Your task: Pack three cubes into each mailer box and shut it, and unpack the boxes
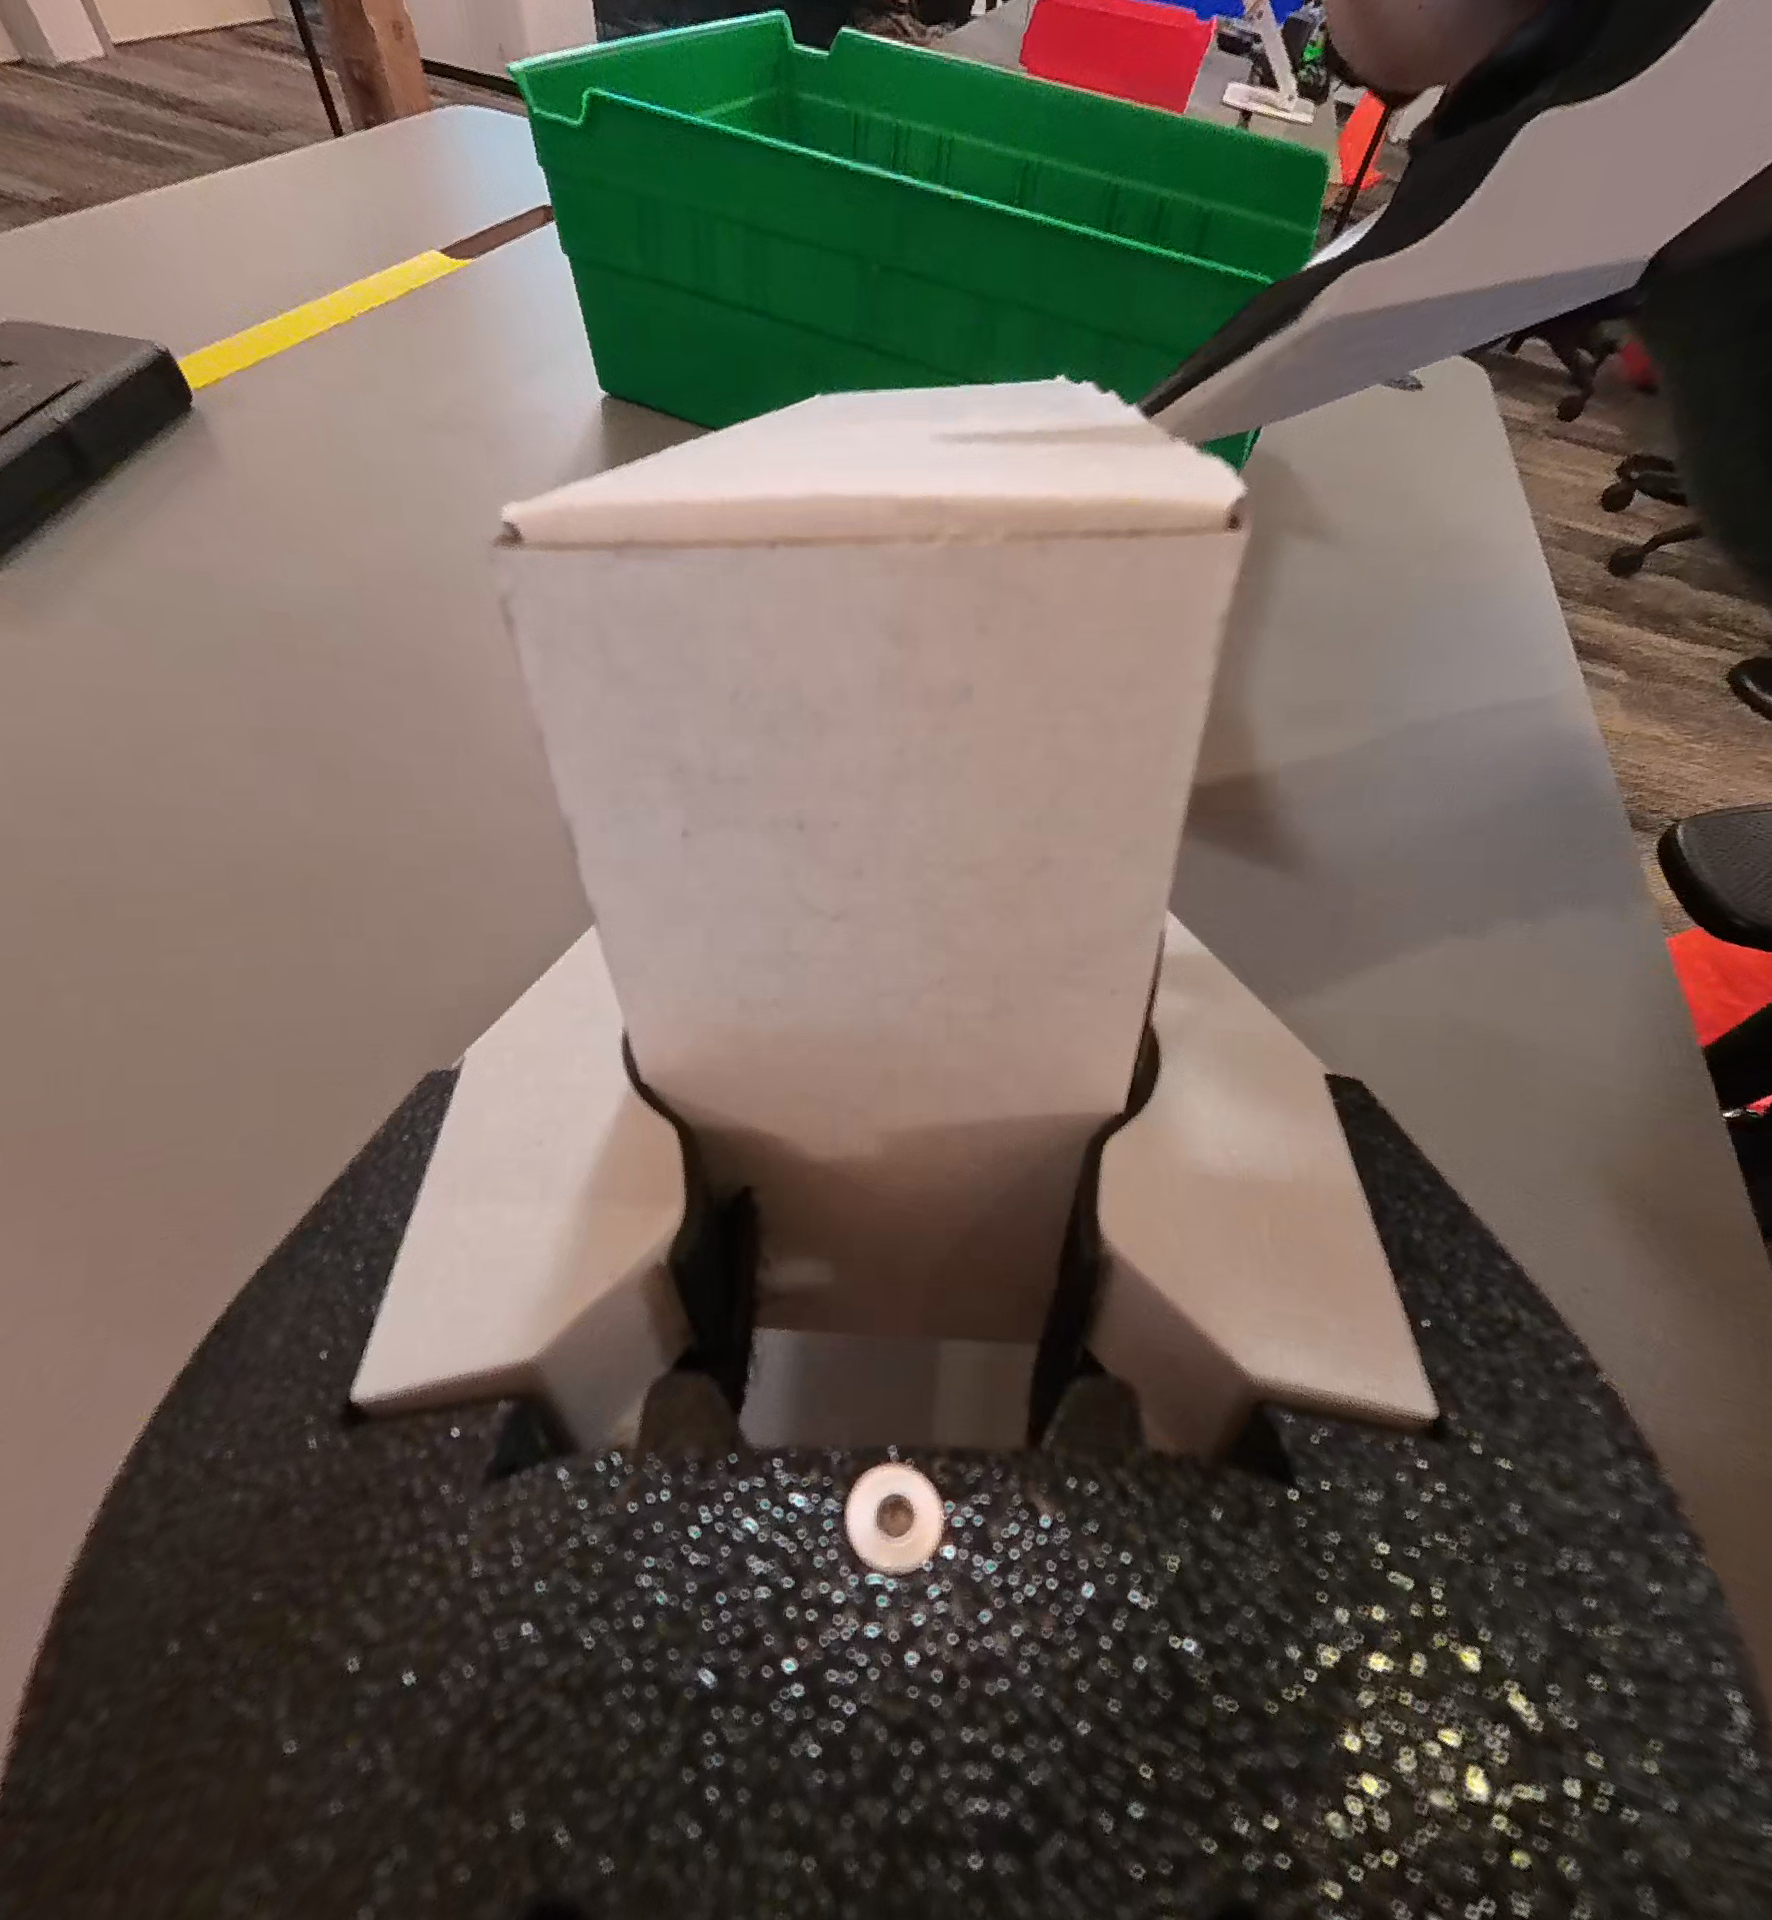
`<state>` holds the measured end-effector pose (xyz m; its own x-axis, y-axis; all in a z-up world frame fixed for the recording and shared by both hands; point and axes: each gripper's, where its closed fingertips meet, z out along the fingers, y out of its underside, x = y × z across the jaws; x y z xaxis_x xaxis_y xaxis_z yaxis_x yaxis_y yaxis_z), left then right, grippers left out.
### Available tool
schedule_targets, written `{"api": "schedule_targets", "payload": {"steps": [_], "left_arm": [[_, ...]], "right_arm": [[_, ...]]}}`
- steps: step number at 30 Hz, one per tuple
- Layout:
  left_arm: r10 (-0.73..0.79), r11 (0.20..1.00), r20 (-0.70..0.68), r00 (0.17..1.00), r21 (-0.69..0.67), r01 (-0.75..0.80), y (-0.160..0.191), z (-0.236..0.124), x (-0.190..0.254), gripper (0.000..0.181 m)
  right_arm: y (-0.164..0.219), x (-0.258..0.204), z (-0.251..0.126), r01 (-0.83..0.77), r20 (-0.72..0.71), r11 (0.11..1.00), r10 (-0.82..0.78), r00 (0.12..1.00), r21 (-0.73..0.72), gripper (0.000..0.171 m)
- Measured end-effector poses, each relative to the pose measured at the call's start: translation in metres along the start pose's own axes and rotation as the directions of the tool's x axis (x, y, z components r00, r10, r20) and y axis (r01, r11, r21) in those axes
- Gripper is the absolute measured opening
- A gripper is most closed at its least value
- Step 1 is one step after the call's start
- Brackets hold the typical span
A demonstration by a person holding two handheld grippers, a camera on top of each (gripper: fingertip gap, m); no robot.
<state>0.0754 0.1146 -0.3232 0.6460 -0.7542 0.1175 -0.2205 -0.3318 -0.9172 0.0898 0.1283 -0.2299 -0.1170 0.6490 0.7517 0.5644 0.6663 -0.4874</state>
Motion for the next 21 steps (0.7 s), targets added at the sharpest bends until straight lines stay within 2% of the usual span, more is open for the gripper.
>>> {"api": "schedule_targets", "payload": {"steps": [5,9,12,15,19,21], "left_arm": [[-0.016,1.000,0.000,1.000,-0.001,0.016,0.000,0.001,0.000,0.080],[-0.009,1.000,0.000,1.000,-0.002,0.009,0.001,0.001,0.000,0.080],[-0.004,1.000,0.001,1.000,-0.002,0.004,0.000,0.001,0.001,0.079],[0.004,1.000,-0.030,1.000,0.011,-0.003,0.002,0.000,0.003,0.078],[0.018,1.000,-0.040,0.999,0.009,-0.018,0.004,0.005,0.007,0.077],[0.078,0.997,-0.038,0.996,-0.006,-0.078,0.006,0.007,0.011,0.077]], "right_arm": [[0.001,0.003,-0.001,-0.038,-0.026,0.999,0.038,0.999,0.011,0.051],[-0.001,0.000,0.000,-0.006,-0.018,1.000,0.006,1.000,-0.001,0.046],[-0.001,0.003,0.000,0.030,-0.047,0.999,-0.031,0.998,-0.022,0.050],[-0.001,0.008,0.003,0.026,-0.134,1.000,-0.027,0.991,-0.010,0.057],[0.001,0.011,0.002,0.091,-0.278,0.995,-0.095,0.956,-0.028,0.047],[0.004,0.004,0.005,0.072,-0.239,0.997,-0.077,0.968,-0.028,0.040]]}}
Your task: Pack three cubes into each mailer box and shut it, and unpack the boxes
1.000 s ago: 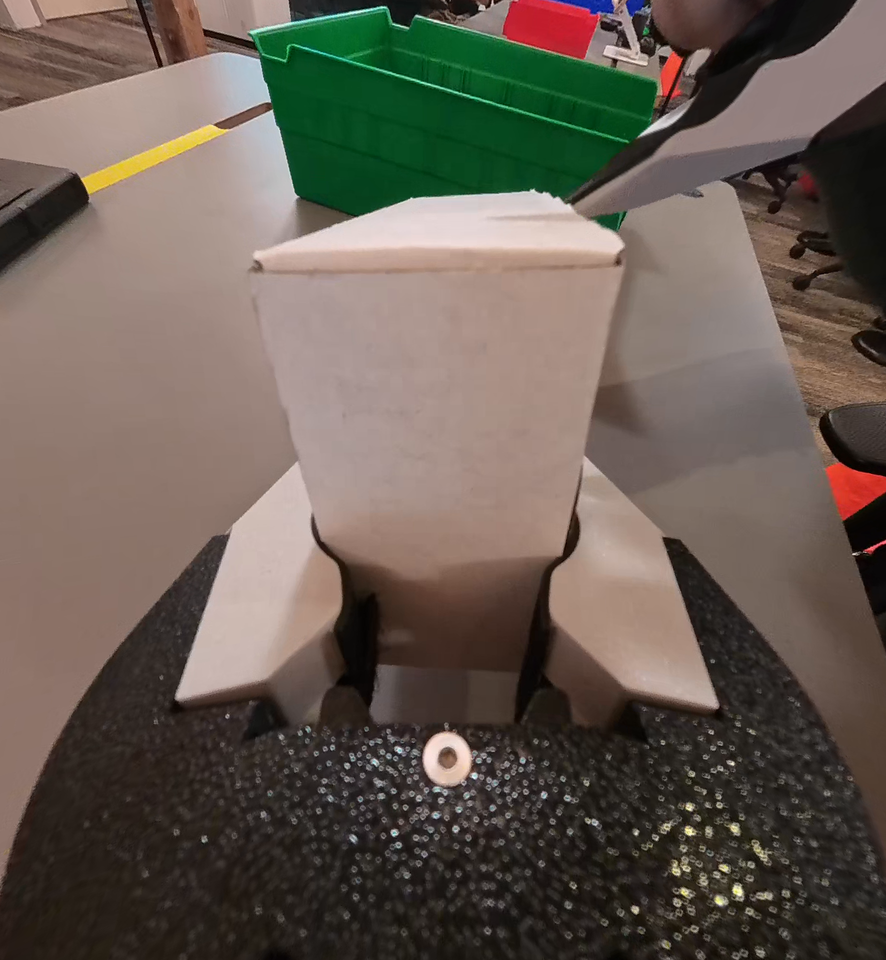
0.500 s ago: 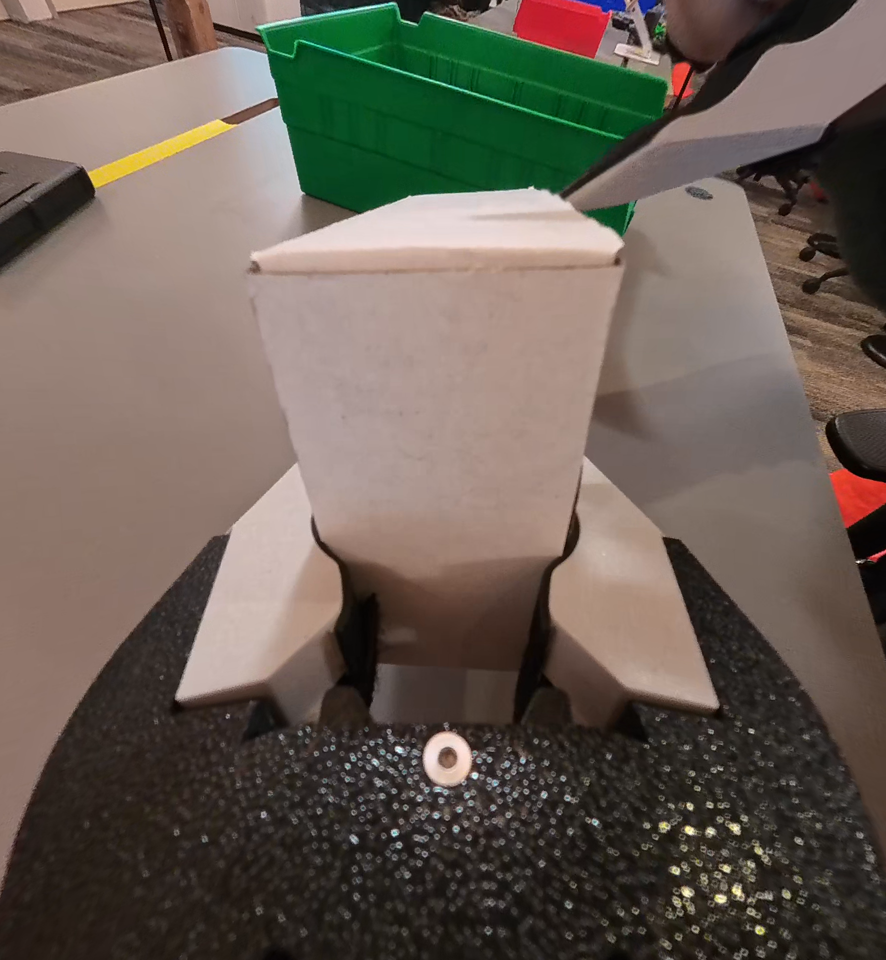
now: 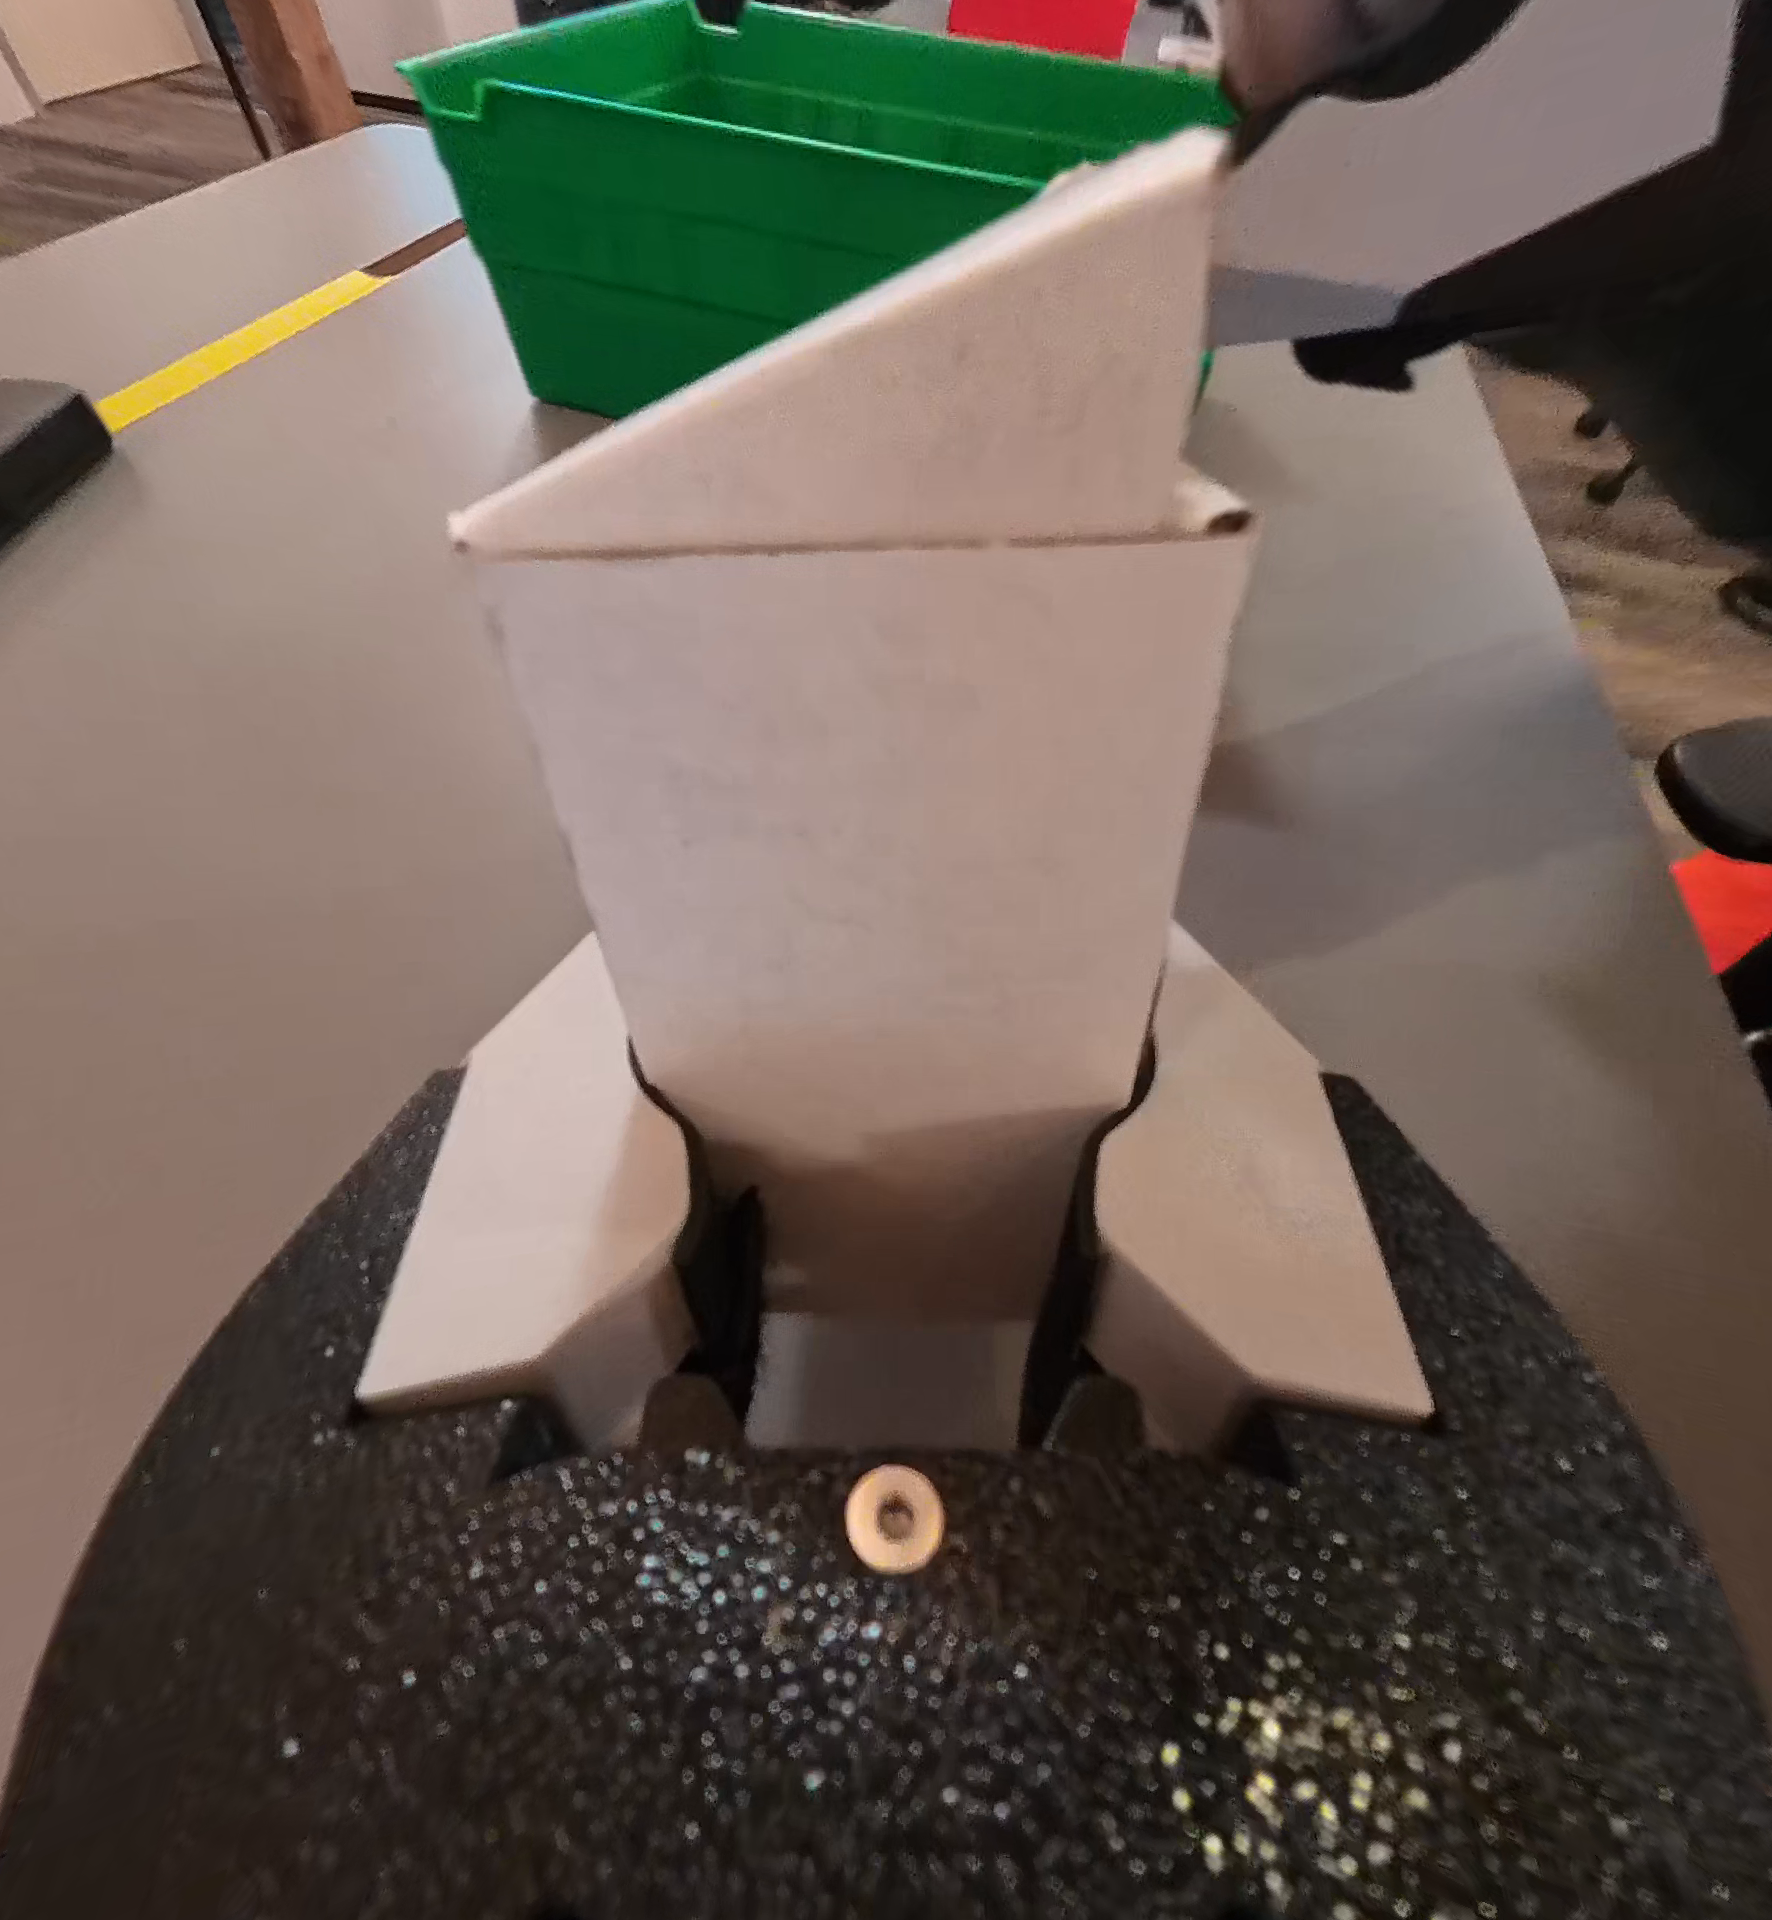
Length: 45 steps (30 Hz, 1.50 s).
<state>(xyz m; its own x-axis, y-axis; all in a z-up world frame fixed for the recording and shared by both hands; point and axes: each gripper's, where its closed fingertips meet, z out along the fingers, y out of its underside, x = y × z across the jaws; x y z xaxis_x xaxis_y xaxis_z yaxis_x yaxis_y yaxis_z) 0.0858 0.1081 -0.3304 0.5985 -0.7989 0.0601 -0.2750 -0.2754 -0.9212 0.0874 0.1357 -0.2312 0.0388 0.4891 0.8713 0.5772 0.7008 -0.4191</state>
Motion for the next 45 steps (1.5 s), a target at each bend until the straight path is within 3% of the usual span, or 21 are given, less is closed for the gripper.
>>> {"api": "schedule_targets", "payload": {"steps": [5,9,13,16,19,22,25,27,29,32,34,36,39,43,45], "left_arm": [[0.096,0.995,0.019,0.995,-0.028,-0.095,0.002,0.002,0.004,0.077],[0.228,0.974,0.052,0.972,-0.022,-0.227,0.001,-0.002,0.002,0.077],[0.470,0.882,0.141,0.871,-0.045,-0.469,-0.004,-0.008,0.000,0.077],[0.701,0.709,0.224,0.677,-0.118,-0.695,-0.008,-0.010,-0.001,0.079],[0.797,0.592,0.280,0.535,-0.189,-0.783,-0.005,-0.012,-0.009,0.079],[0.719,0.687,0.304,0.625,-0.173,-0.706,0.000,-0.015,-0.023,0.086],[0.659,0.746,0.379,0.649,-0.221,-0.628,0.000,-0.029,-0.048,0.127],[0.654,0.735,0.450,0.609,-0.185,-0.653,-0.015,-0.045,-0.053,0.127],[0.686,0.674,0.498,0.531,-0.159,-0.721,-0.032,-0.061,-0.048,0.121],[0.733,0.556,0.524,0.433,-0.096,-0.825,-0.053,-0.077,-0.022,0.098],[0.788,0.496,0.463,0.407,-0.084,-0.864,-0.053,-0.067,0.000,0.085],[0.841,0.462,0.388,0.377,-0.154,-0.873,-0.041,-0.047,0.007,0.083],[0.871,0.470,0.297,0.391,-0.274,-0.839,-0.019,-0.022,0.001,0.089],[0.865,0.502,0.272,0.422,-0.465,-0.729,0.007,-0.008,-0.030,0.099],[0.862,0.506,0.277,0.424,-0.499,-0.703,0.012,-0.004,-0.037,0.086]], "right_arm": [[0.006,-0.021,0.003,0.093,0.148,0.995,-0.088,0.985,-0.028,0.002],[-0.002,-0.020,-0.004,0.005,0.367,1.000,0.001,0.930,-0.015,0.000],[-0.012,-0.021,-0.021,-0.138,0.678,0.990,0.115,0.726,-0.020,0.000],[-0.015,-0.030,-0.039,-0.201,0.857,0.974,0.191,0.479,-0.105,0.000],[-0.013,-0.038,-0.038,-0.185,0.905,0.968,0.229,0.358,-0.172,0.001],[-0.016,-0.025,-0.016,-0.168,0.860,0.972,0.225,0.458,-0.165,0.000],[-0.003,0.000,0.015,-0.149,0.723,0.962,0.269,0.636,-0.227,0.000],[0.007,0.009,0.030,-0.146,0.640,0.951,0.294,0.710,-0.274,0.000],[0.017,0.015,0.041,-0.106,0.554,0.954,0.251,0.794,-0.280,0.000],[0.022,0.006,0.048,-0.089,0.498,0.947,0.241,0.833,-0.308,0.000],[0.022,-0.003,0.050,-0.091,0.484,0.940,0.251,0.838,-0.330,0.000],[0.018,-0.010,0.050,-0.106,0.480,0.931,0.275,0.833,-0.349,0.000],[0.014,-0.017,0.048,-0.116,0.478,0.915,0.307,0.823,-0.387,0.000],[0.004,-0.021,0.044,-0.121,0.520,0.912,0.328,0.788,-0.393,0.000],[-0.001,-0.019,0.043,-0.119,0.536,0.916,0.326,0.779,-0.384,0.000]]}}
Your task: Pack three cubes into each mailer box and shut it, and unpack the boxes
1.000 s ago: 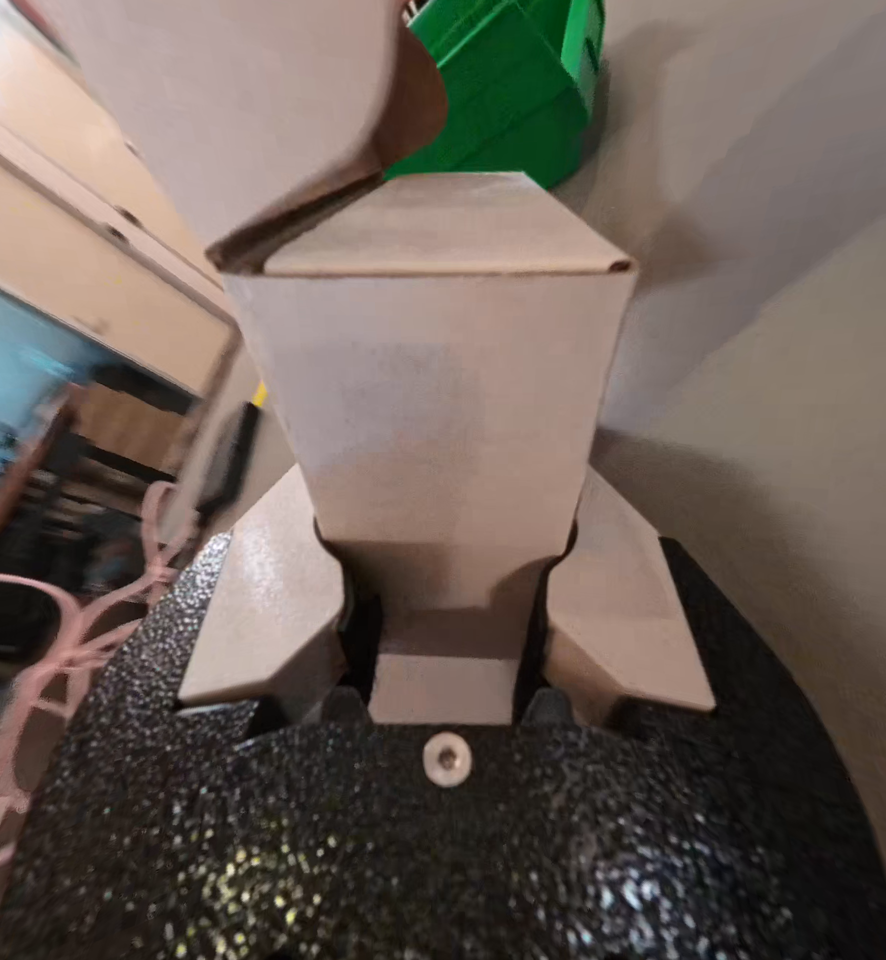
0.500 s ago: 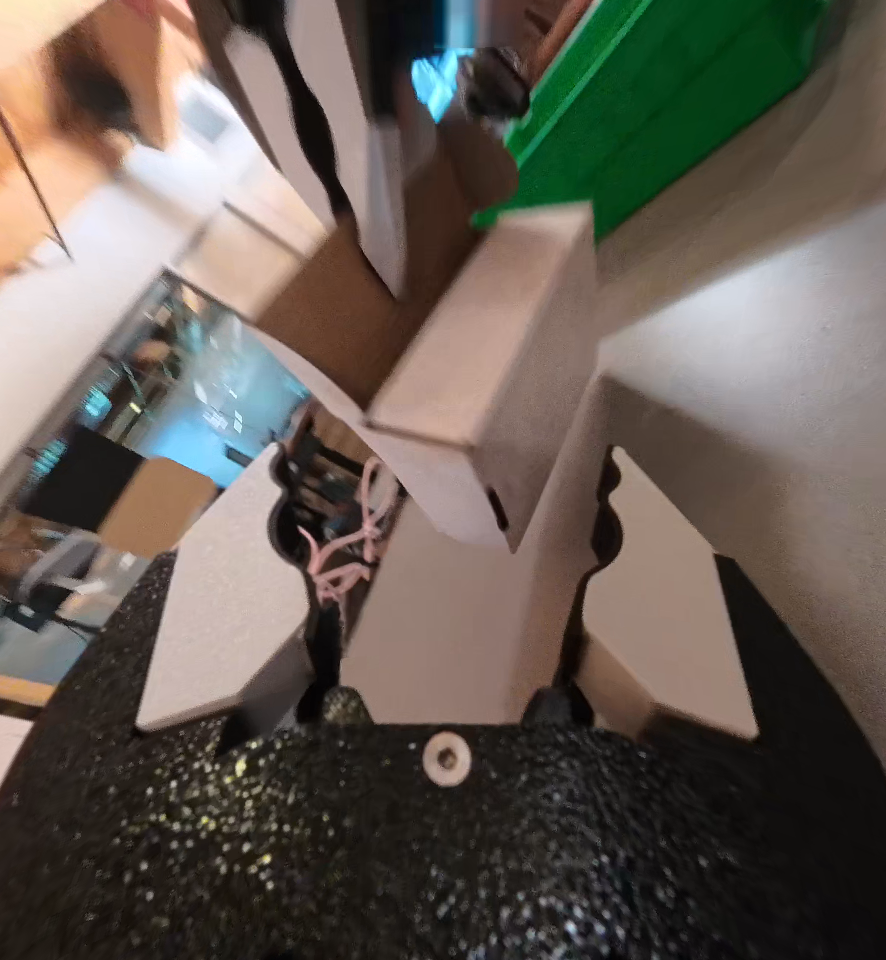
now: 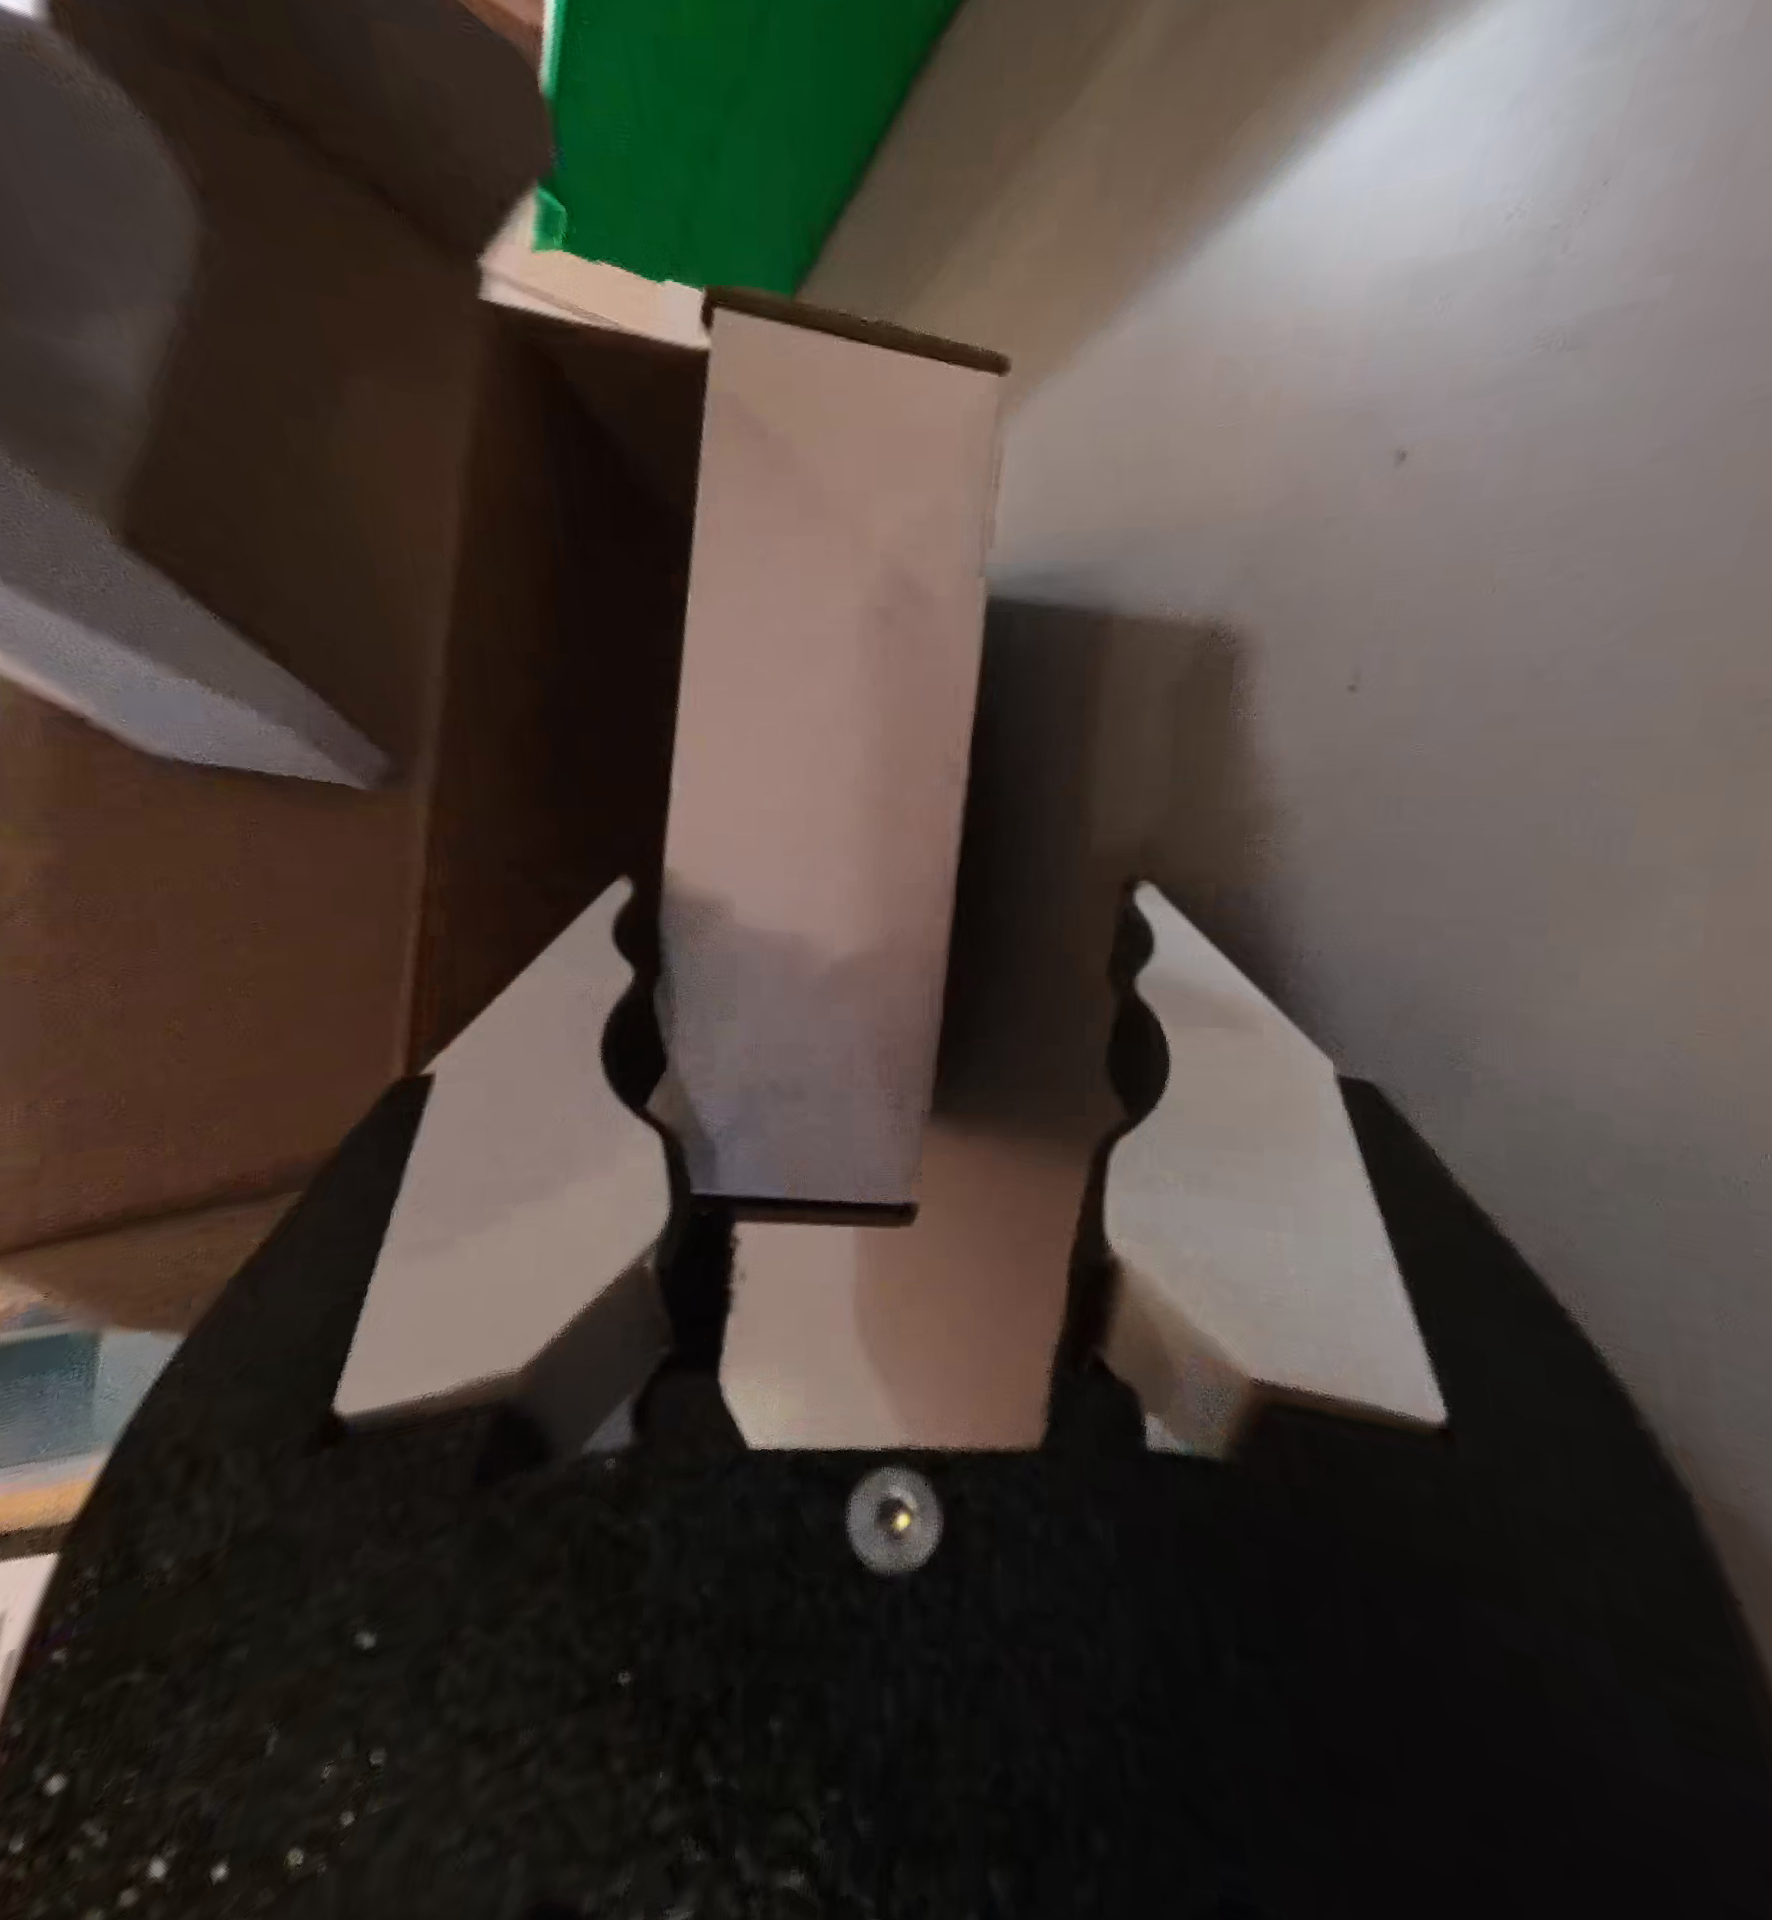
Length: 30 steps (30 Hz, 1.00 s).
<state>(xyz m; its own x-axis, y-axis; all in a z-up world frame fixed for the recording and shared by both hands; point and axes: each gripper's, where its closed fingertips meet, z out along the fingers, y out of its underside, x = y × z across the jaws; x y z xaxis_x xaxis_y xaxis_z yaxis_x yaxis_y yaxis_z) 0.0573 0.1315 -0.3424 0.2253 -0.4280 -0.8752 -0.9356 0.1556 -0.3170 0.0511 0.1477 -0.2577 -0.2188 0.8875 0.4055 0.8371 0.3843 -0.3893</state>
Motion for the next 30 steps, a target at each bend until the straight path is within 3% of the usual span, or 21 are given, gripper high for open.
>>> {"api": "schedule_targets", "payload": {"steps": [4,9,16,24,27,30], "left_arm": [[-0.003,1.000,-0.088,0.996,-0.019,0.001,0.002,0.001,0.016,0.052],[-0.005,1.000,-0.065,0.998,-0.002,0.005,-0.001,-0.001,0.011,0.027],[-0.030,0.999,-0.089,0.996,0.025,0.033,-0.005,-0.006,0.011,0.018],[-0.117,0.993,-0.111,0.987,-0.009,0.117,-0.002,-0.004,0.010,0.019],[-0.148,0.989,-0.102,0.984,-0.041,0.144,0.002,-0.003,0.008,0.019],[-0.149,0.987,-0.049,0.988,-0.065,0.146,0.007,-0.002,0.001,0.021]], "right_arm": [[-0.007,0.018,-0.010,0.020,-0.043,1.000,-0.020,0.999,0.002,0.000],[-0.007,0.063,-0.014,0.079,-0.169,0.996,-0.086,0.982,-0.044,0.000],[0.010,0.128,0.028,0.117,-0.212,0.974,-0.159,0.964,-0.196,0.000],[0.028,0.144,0.086,0.016,-0.137,0.974,-0.048,0.989,-0.226,0.002],[0.018,0.154,0.080,-0.024,-0.231,0.991,-0.007,0.973,-0.131,0.021],[-0.002,0.166,0.046,-0.100,-0.358,0.992,0.120,0.926,0.073,0.070]]}}
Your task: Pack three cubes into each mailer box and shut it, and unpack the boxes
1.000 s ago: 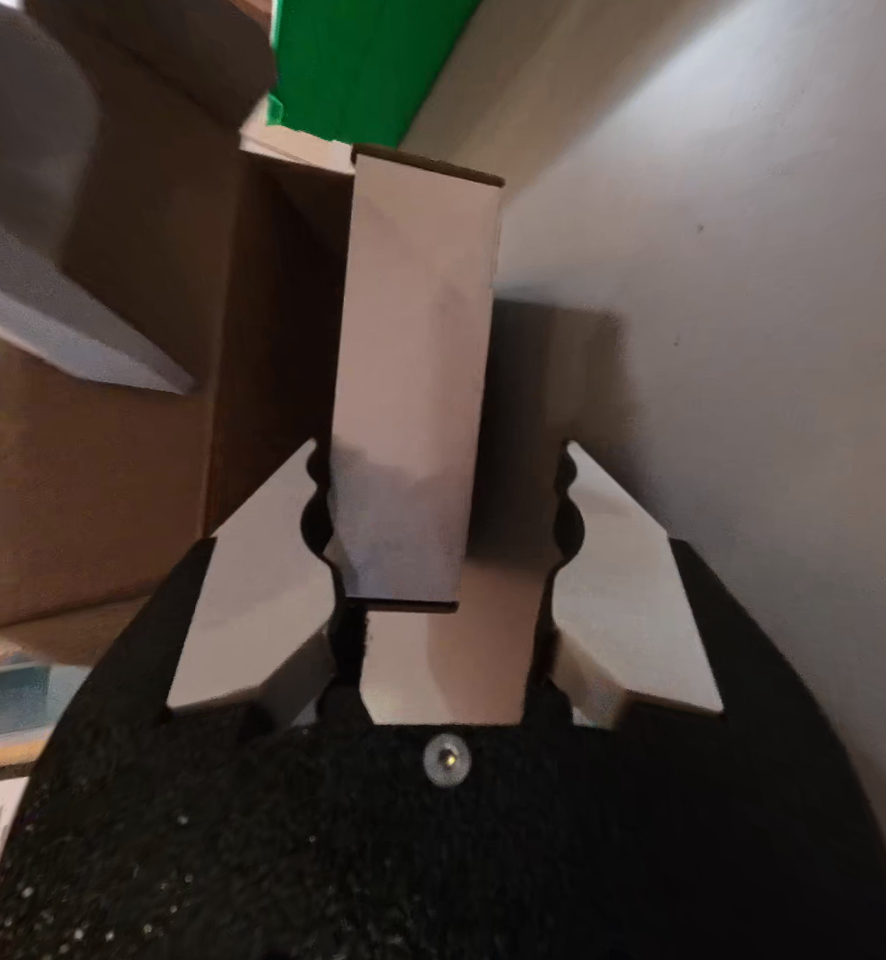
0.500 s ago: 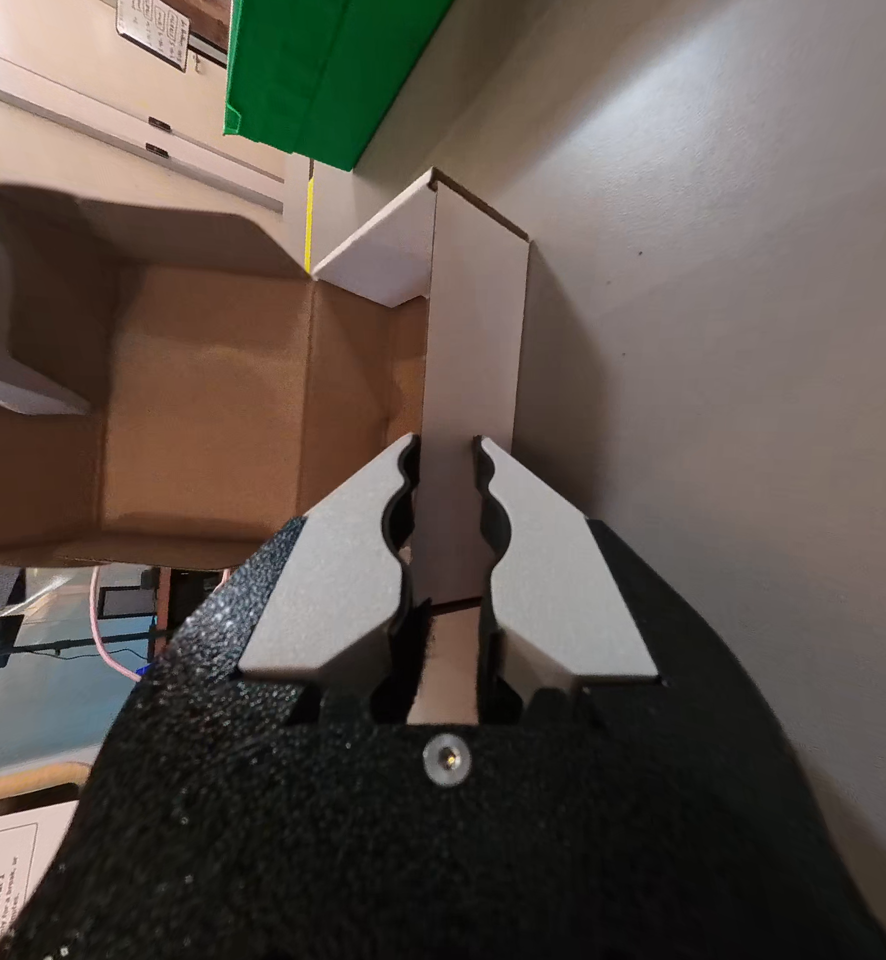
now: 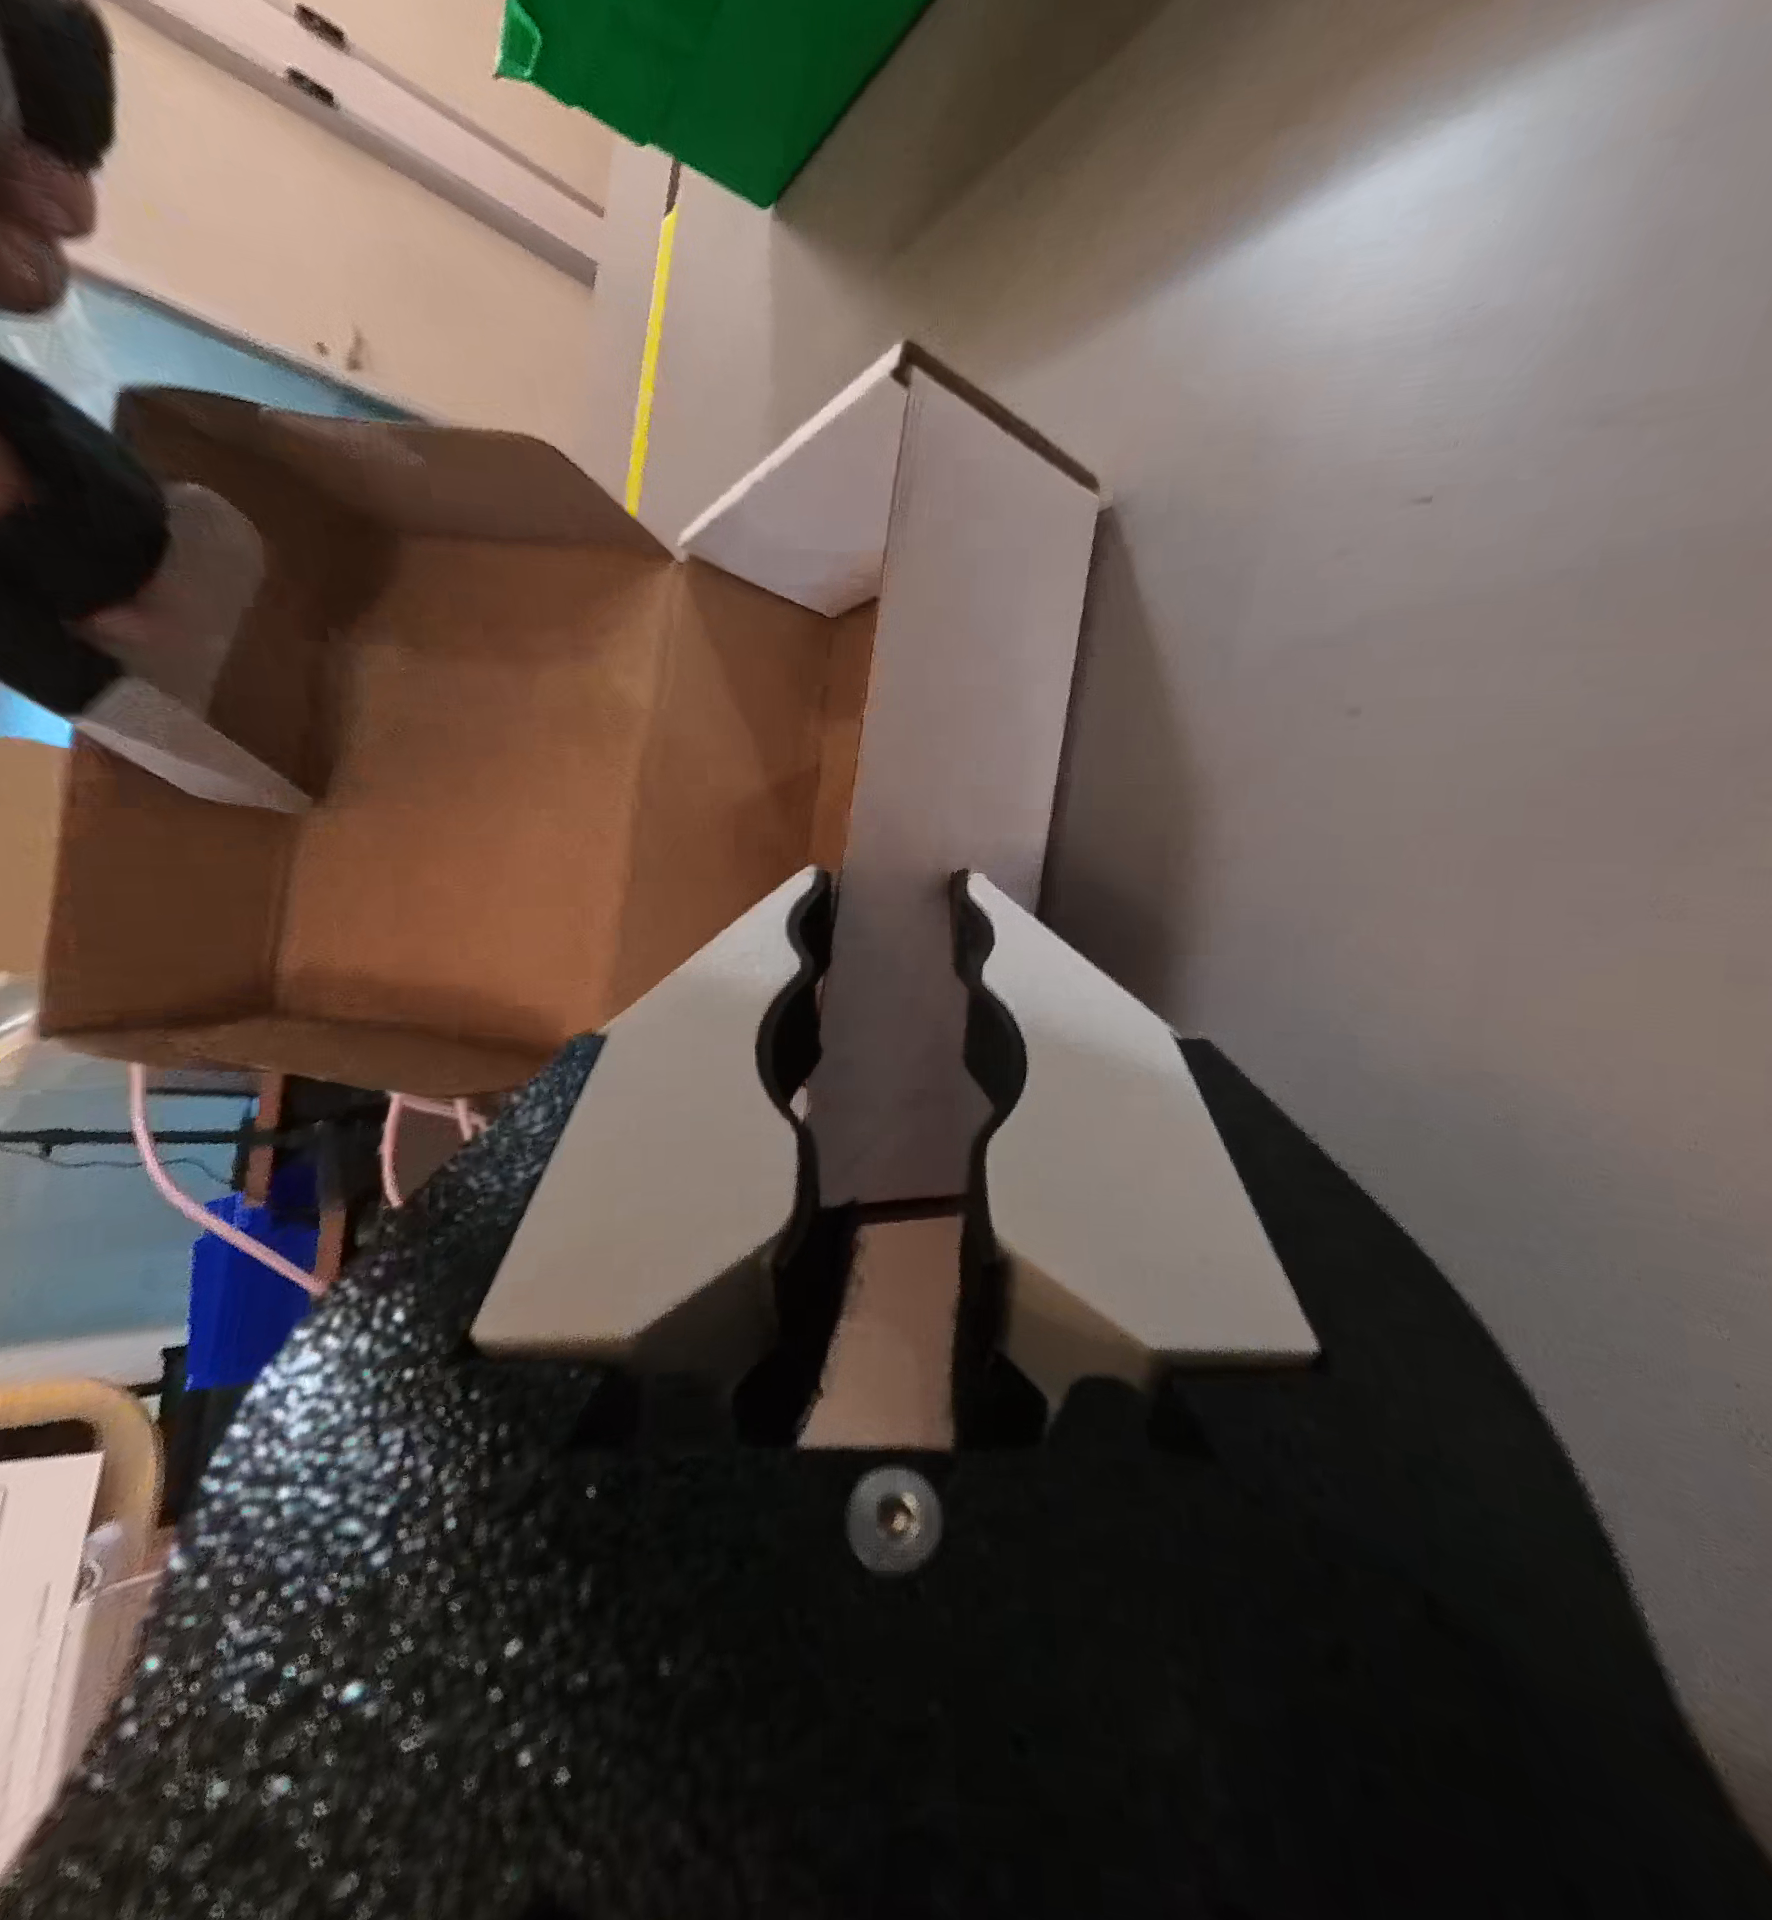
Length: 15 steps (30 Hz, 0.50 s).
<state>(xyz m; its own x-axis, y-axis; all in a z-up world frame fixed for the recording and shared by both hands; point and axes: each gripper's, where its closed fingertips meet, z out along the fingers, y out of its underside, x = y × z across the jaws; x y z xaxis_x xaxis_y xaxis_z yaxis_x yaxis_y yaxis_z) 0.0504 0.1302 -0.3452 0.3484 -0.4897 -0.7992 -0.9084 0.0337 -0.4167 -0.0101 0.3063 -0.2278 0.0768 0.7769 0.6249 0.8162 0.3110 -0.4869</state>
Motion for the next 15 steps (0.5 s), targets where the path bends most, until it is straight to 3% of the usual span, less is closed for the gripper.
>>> {"api": "schedule_targets", "payload": {"steps": [2,6,8,11,13,15], "left_arm": [[-0.007,1.000,0.022,1.000,0.000,0.007,0.001,0.000,-0.004,0.021],[-0.072,0.997,0.018,0.997,0.036,0.071,-0.002,0.000,-0.006,0.030],[-0.105,0.993,0.005,0.994,0.051,0.105,-0.003,0.000,-0.006,0.030],[-0.120,0.991,-0.012,0.993,0.057,0.120,-0.003,0.002,-0.002,0.024],[-0.107,0.993,0.004,0.994,0.056,0.107,-0.003,0.003,-0.003,0.029],[-0.108,0.992,0.038,0.993,0.075,0.105,-0.005,0.001,-0.008,0.037]], "right_arm": [[-0.013,0.011,-0.030,-0.102,-0.057,0.982,0.112,0.992,0.157,0.089],[-0.004,0.014,-0.086,-0.242,-0.124,0.884,0.314,0.941,0.400,0.095],[0.009,0.004,-0.102,-0.279,-0.108,0.841,0.367,0.924,0.464,0.094],[0.031,-0.011,-0.104,-0.286,-0.118,0.848,0.372,0.921,0.447,0.094],[0.039,-0.017,-0.111,-0.287,-0.144,0.838,0.391,0.909,0.464,0.097],[0.038,-0.021,-0.130,-0.277,-0.174,0.773,0.444,0.879,0.570,0.097]]}}
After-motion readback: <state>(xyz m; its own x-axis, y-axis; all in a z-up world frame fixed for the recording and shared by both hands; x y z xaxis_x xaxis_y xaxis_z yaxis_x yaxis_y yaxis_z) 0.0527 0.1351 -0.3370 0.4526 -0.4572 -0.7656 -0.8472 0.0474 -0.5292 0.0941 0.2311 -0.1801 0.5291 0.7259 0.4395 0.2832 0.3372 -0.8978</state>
